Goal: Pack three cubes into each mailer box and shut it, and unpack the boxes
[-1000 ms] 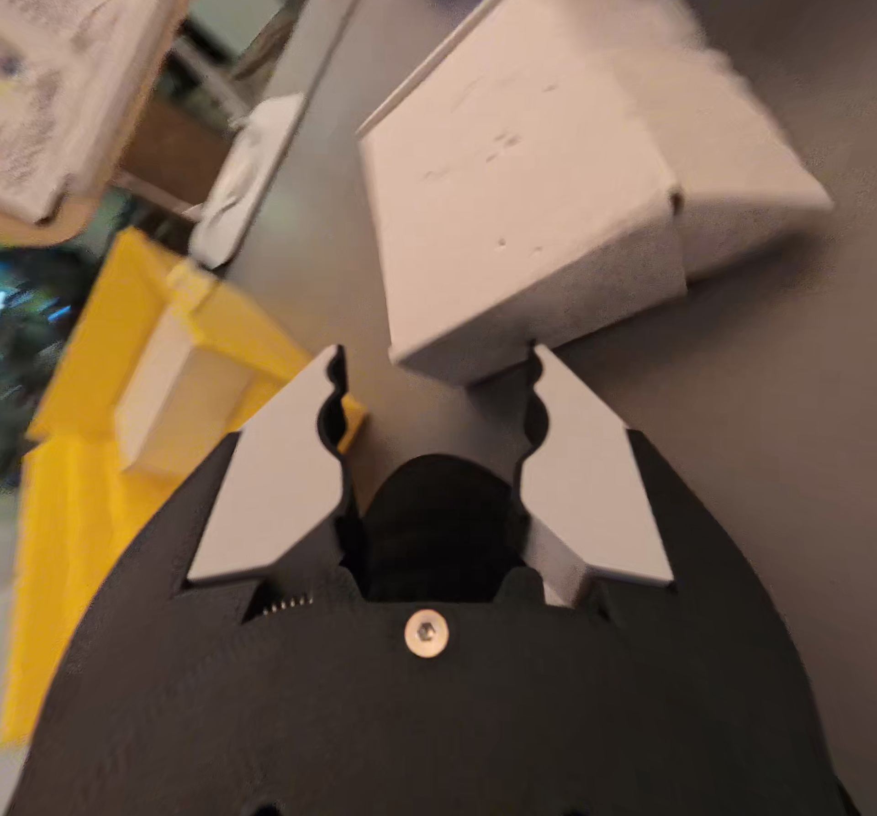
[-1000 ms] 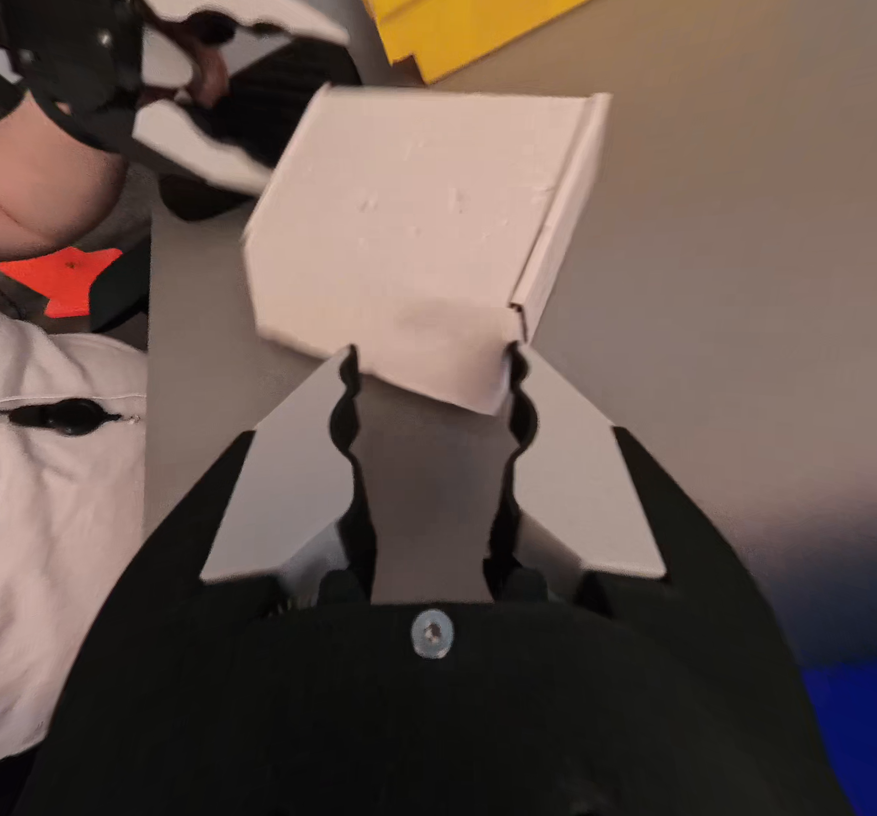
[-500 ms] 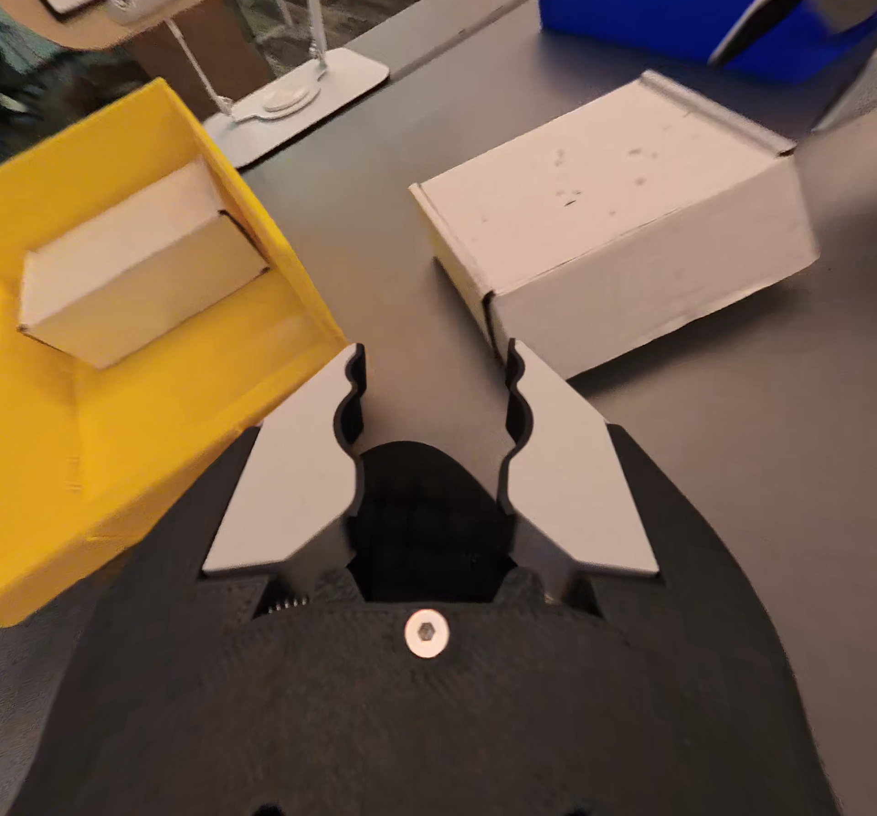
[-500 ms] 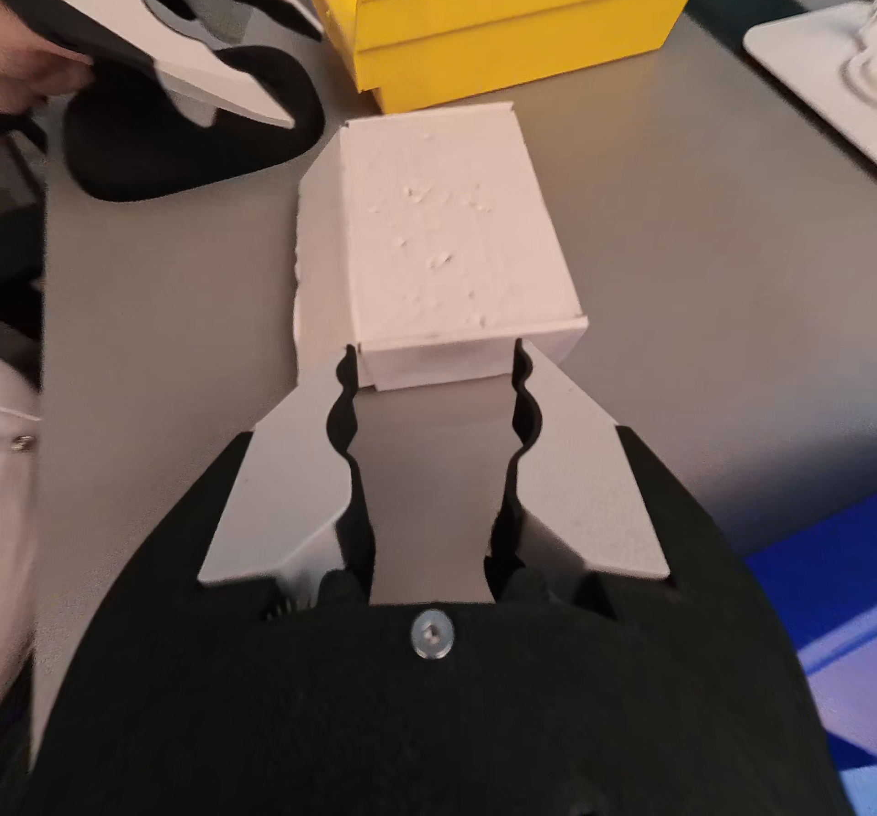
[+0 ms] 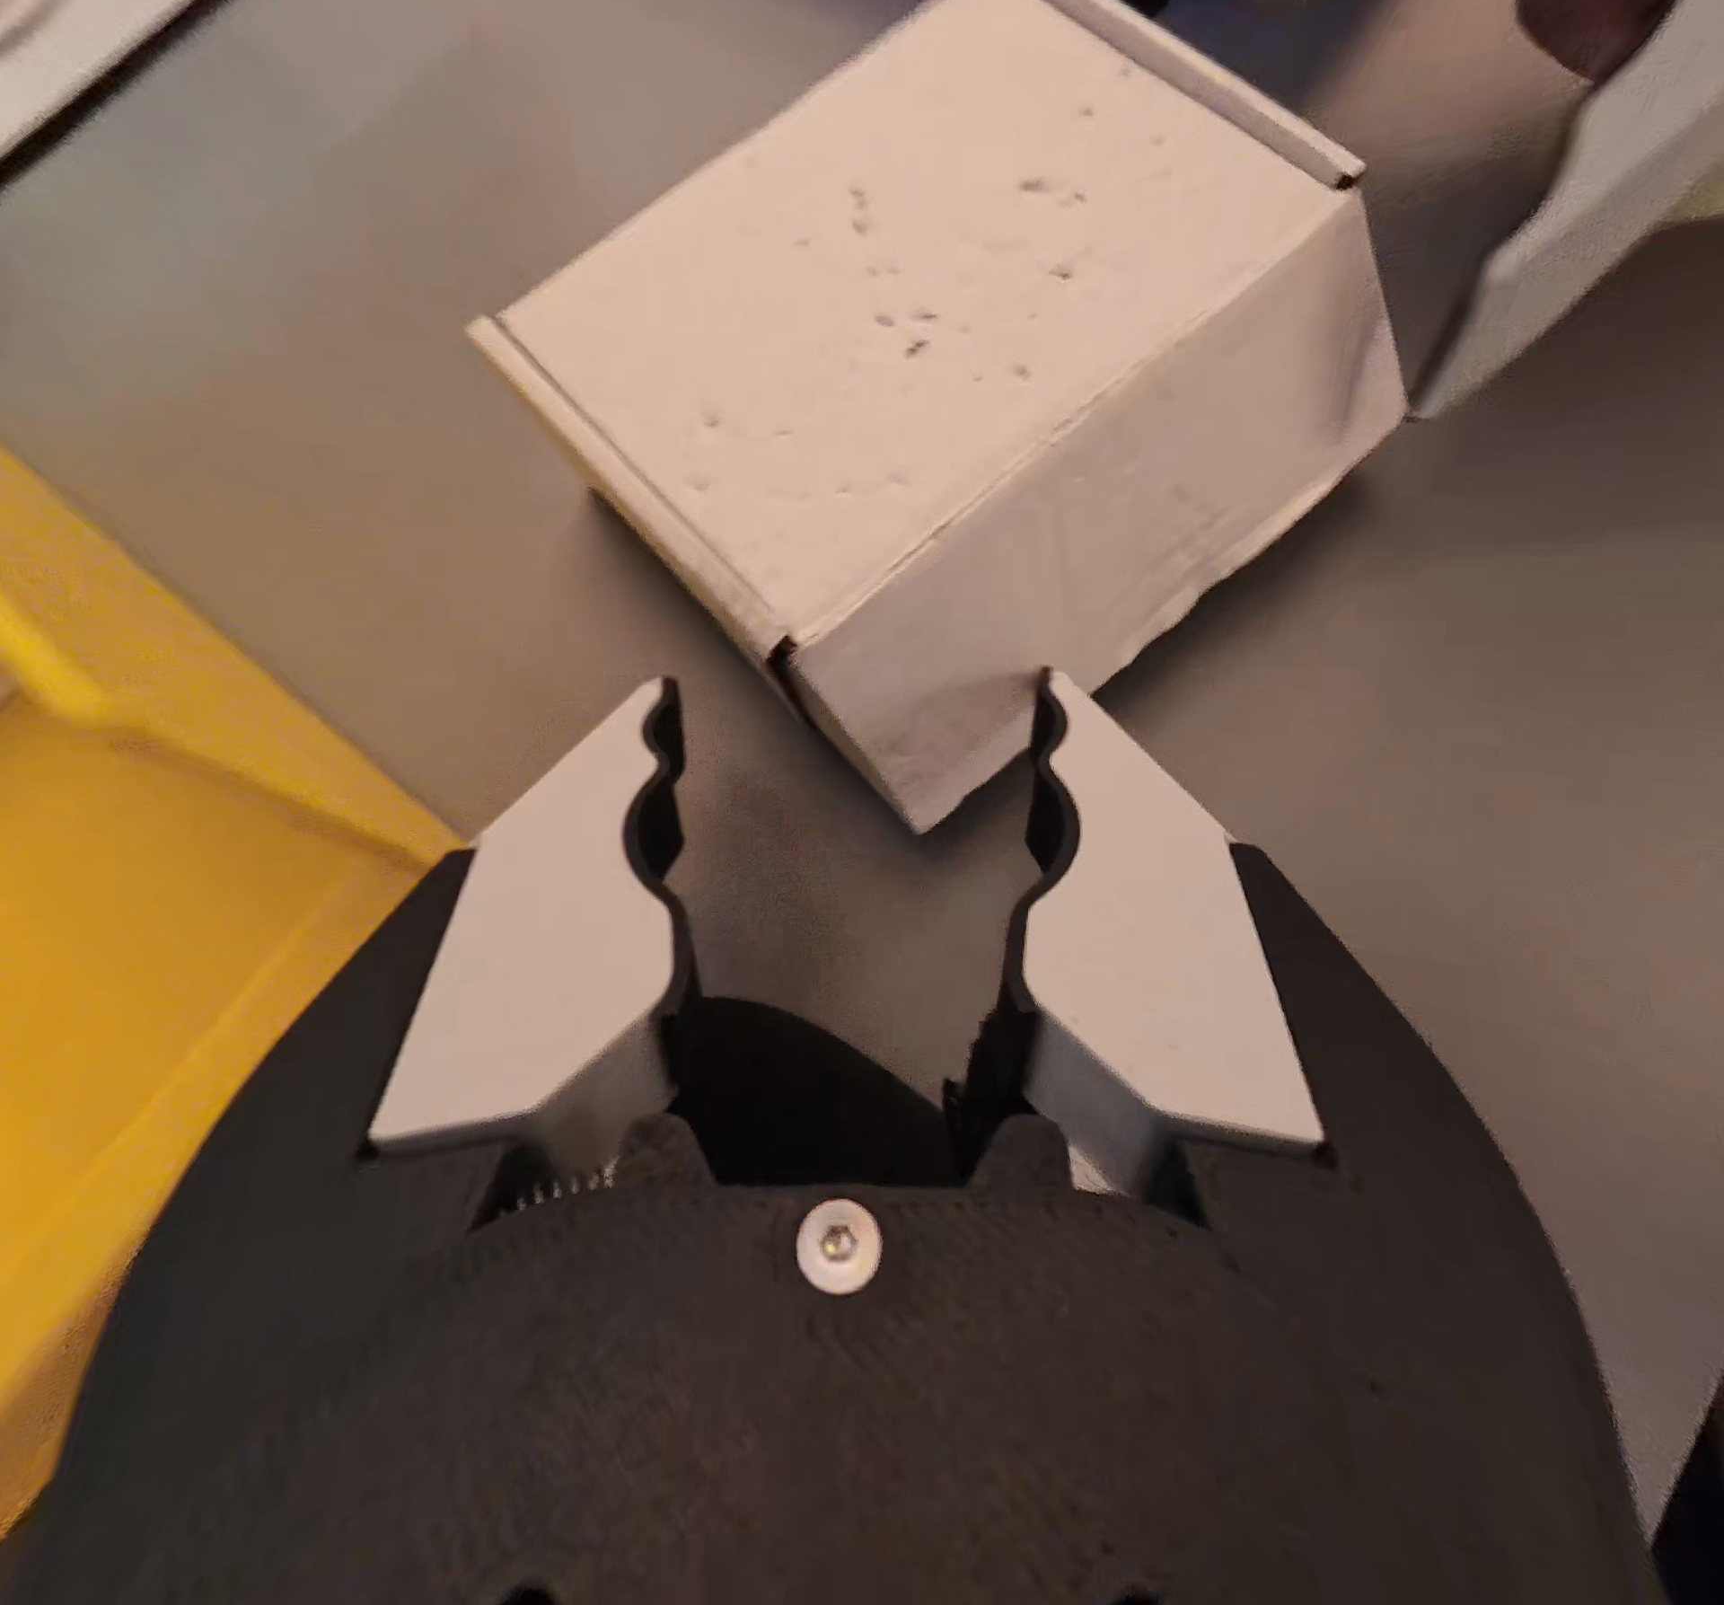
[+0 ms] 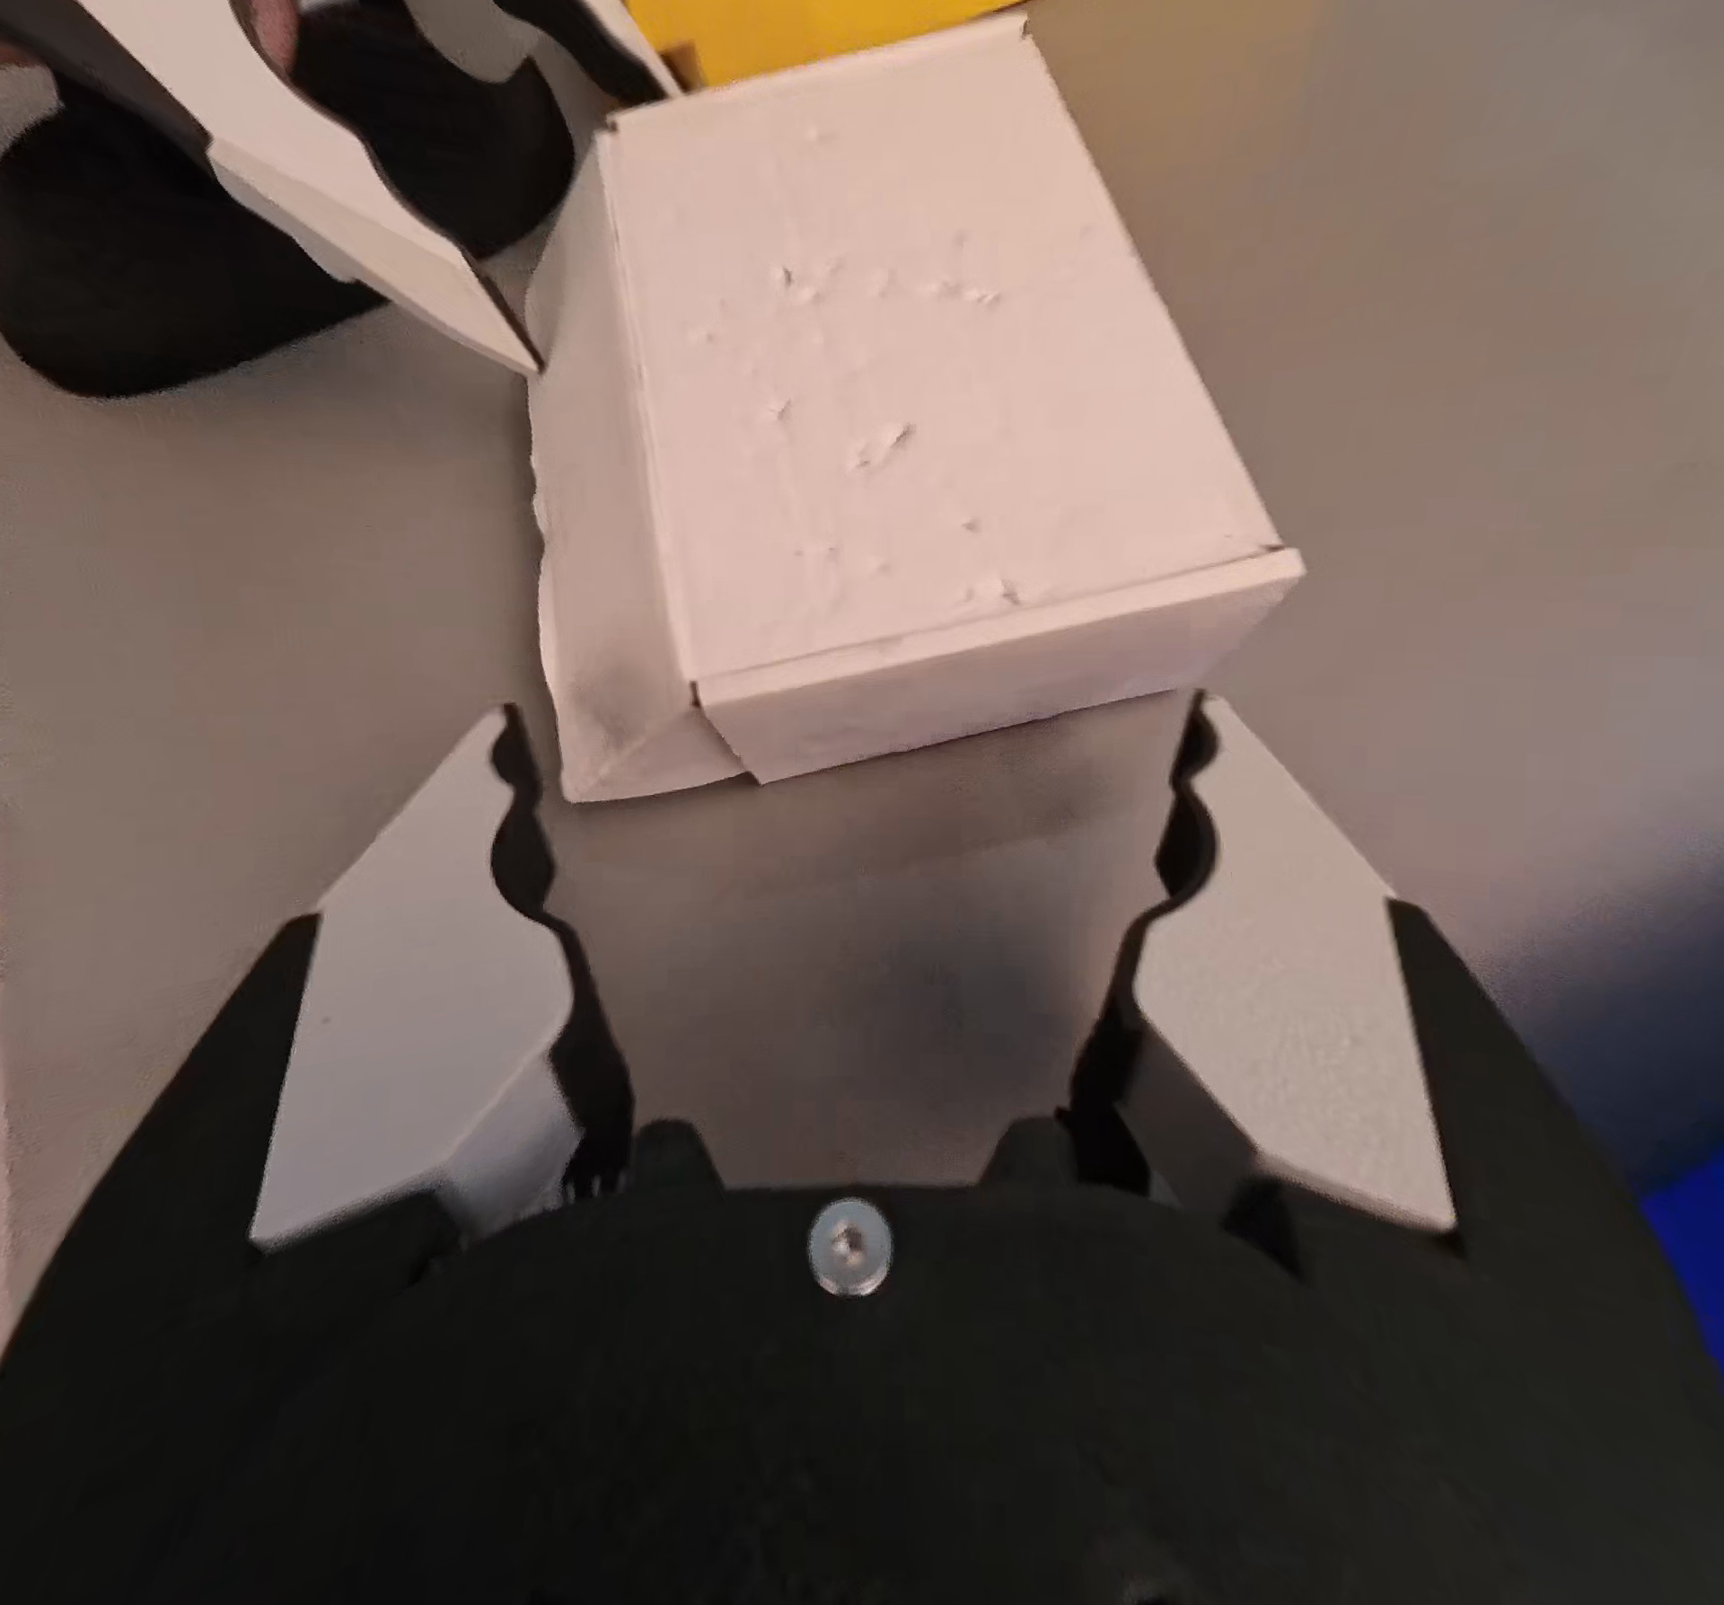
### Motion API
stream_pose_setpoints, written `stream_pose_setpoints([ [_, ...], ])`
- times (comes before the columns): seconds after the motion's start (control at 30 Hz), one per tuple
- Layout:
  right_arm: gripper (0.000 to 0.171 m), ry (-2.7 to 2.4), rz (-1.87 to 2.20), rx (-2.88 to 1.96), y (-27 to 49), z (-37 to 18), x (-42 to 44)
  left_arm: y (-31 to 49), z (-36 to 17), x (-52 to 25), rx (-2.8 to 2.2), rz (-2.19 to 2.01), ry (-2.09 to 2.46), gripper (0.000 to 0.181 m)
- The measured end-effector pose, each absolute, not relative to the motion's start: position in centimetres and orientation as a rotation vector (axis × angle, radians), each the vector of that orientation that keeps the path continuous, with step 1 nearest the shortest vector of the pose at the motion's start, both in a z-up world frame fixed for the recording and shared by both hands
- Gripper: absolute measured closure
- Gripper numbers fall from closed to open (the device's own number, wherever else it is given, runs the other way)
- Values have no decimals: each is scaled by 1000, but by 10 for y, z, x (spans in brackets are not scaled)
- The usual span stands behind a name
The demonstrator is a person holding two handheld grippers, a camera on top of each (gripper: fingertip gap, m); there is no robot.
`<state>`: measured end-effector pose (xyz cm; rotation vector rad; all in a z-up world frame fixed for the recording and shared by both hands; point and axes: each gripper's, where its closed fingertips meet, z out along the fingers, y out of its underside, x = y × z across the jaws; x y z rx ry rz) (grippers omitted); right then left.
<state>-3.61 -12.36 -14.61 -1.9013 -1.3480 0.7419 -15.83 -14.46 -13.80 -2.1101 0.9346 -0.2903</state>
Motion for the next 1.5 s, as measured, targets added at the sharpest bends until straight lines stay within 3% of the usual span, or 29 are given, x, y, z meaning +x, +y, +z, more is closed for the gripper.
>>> stream_pose_setpoints([
  [0.03, 49, -1363, 711, -1907, -122, -151, -37, -147, -142, -154, -2116, -320, 966, 115],
  [0.07, 57, -1394, 709, -1911, -125, -155, -38, -149, -144, -150, -2117, -356, 985, 123],
  [0.3, 58, -1515, 670, -1919, -153, -170, -30, -181, -138, -138, -2070, -486, 1000, 131],
  [0.4, 49, -1469, 756, -1902, -161, -159, -26, -187, -128, -146, -1989, -431, 968, 116],
  [0.5, 27, -1402, 834, -1836, -150, -140, -27, -187, -119, -149, -1931, -477, 934, 92],
  [0.73, 28, -1385, 958, -1827, -146, -136, -34, -175, -128, -154, -1960, -409, 1039, 81],
  [0.83, 44, -1498, 834, -1861, -149, -157, -29, -178, -143, -146, -2008, -429, 1134, 82],
  [1.03, 45, -1408, 575, -1940, -113, -153, -2, -184, -124, -138, -1927, -451, 1132, 90],
  [1.1, 70, -1324, 532, -1981, -100, -146, 8, -179, -112, -145, -1885, -390, 1117, 90],
  [1.27, 69, -1363, 662, -1931, -121, -138, -11, -173, -94, -147, -1824, -316, 1256, 89],
  [1.37, 71, -1454, 674, -1843, -129, -139, -23, -163, -92, -133, -1813, -272, 1412, 97],
  [1.5, 70, -1483, 752, -1847, -134, -144, -29, -142, -96, -121, -1938, -199, 1569, 89],
])
